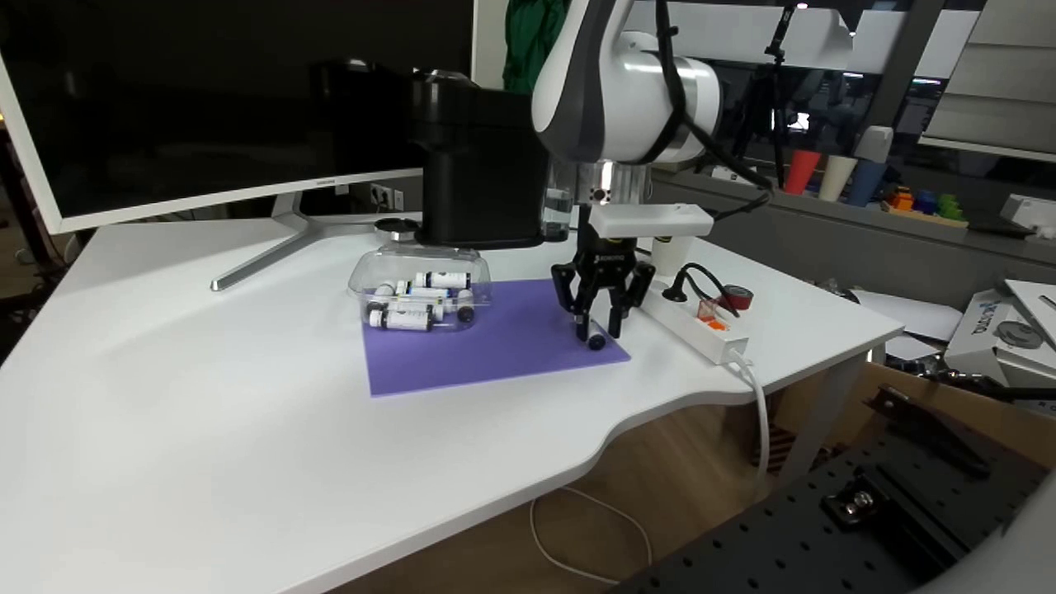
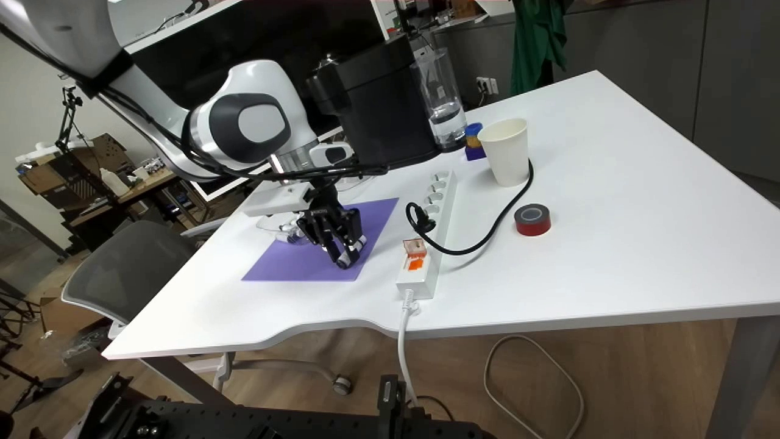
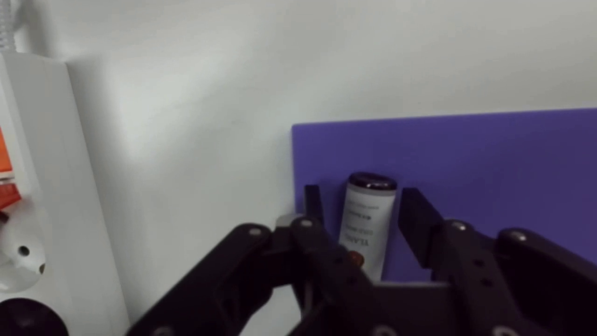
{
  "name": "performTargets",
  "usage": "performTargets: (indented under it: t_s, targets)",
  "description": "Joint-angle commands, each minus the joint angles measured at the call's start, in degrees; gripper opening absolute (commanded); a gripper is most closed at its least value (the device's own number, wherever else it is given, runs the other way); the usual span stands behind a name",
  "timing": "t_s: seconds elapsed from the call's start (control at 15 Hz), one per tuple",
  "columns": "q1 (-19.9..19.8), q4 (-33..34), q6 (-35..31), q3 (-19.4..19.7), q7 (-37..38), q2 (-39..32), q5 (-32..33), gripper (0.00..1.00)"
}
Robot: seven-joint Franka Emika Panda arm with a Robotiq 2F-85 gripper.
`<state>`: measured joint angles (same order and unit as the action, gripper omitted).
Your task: Pick up the bottle from the table and put it in the container
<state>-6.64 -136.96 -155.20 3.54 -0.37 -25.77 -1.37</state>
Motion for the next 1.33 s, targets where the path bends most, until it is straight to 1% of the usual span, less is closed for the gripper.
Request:
performTargets:
  t_s: [0.0,0.13,0.2,0.47,0.67,1.0,1.2,1.27]
  targets:
    - [-0.5,1.7,0.1,-0.1,-0.7,-1.4,-0.8,0.17]
    - [-0.4,2.1,0.3,0.1,-0.5,-1.8,-0.7,0.03]
    - [-0.4,2.1,0.4,0.0,-0.5,-1.6,-0.7,0.06]
    - [0.3,1.6,-0.1,-0.5,-0.9,1.4,-0.1,0.07]
    - [2.1,1.9,-1.1,-1.2,-1.1,4.4,0.8,0.07]
    - [5.4,2.4,-1.4,-4.3,-1.5,9.2,0.3,0.07]
    - [7.3,2.8,-1.7,-6.7,-1.4,10.6,-0.3,0.07]
    - [7.9,3.5,-2.1,-7.0,-1.1,10.1,0.0,0.07]
